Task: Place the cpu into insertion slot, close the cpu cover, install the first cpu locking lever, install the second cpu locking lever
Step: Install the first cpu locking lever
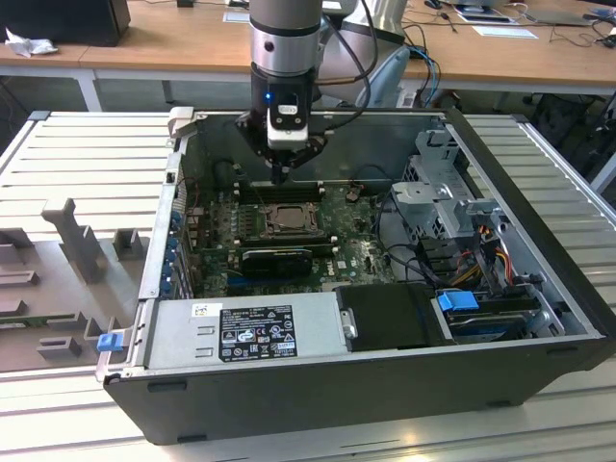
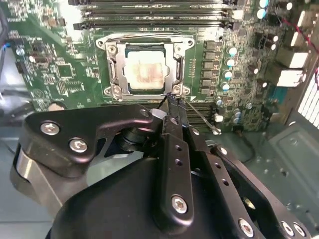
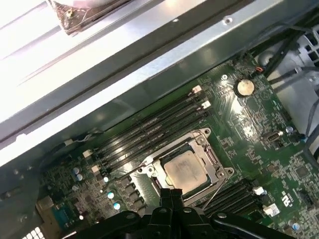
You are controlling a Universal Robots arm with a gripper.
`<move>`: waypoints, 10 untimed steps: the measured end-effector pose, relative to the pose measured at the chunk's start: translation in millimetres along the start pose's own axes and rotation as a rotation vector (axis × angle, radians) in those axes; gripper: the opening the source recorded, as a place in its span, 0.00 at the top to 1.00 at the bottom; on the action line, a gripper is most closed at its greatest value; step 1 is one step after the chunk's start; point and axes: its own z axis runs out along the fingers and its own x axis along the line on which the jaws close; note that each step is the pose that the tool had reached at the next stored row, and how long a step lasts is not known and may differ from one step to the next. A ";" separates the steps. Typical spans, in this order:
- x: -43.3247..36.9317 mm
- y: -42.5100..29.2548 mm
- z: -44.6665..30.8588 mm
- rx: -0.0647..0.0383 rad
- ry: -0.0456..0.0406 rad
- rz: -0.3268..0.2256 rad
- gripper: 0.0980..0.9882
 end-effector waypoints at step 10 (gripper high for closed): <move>0.0 0.0 0.7 0.001 -0.0010 -0.189 0.99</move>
